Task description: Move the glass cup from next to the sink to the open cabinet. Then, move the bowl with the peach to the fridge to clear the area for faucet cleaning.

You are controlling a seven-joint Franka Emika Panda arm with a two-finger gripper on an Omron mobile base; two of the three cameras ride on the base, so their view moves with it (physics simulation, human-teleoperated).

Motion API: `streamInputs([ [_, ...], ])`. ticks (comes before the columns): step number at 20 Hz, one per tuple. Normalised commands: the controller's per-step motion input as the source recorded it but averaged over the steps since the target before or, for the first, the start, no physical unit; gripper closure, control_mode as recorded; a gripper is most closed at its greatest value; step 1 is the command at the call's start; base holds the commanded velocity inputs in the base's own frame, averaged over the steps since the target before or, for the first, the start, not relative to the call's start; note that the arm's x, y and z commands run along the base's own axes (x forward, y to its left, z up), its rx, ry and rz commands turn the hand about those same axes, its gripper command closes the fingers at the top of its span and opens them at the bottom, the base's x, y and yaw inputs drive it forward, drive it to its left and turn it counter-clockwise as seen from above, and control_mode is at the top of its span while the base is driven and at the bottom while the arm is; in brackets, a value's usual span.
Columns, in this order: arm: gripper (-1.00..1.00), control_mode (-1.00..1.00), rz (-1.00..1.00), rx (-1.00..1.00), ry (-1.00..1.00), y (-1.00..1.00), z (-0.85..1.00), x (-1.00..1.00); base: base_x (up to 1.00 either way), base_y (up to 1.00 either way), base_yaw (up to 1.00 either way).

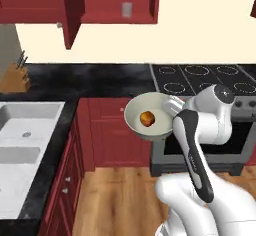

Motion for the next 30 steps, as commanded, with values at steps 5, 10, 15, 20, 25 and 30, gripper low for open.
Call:
streamInputs([
  [5, 1.00, 1.00, 0.00, 0.00, 0.00, 0.00, 0.00, 0.00, 0.06, -0.58, -0.88],
  [10, 1.00, 1.00, 0.00, 0.00, 0.00, 0.00, 0.00, 0.00, 0.19, -1.00, -0.73],
  [15, 1.00, 1.00, 0.00, 0.00, 0.00, 0.00, 0.00, 0.00, -0.03, -1.00, -0.61],
  [20, 1.00, 1.00, 0.00, 0.00, 0.00, 0.00, 0.00, 0.00, -0.01, -1.00, -0.57],
  [25, 1.00, 1.00, 0.00, 0.00, 0.00, 0.00, 0.00, 0.00, 0.08, -1.00, -0.52],
  [30, 1.00, 1.00, 0.00, 0.00, 0.00, 0.00, 0.00, 0.00, 0.65, -1.00, -0.36],
])
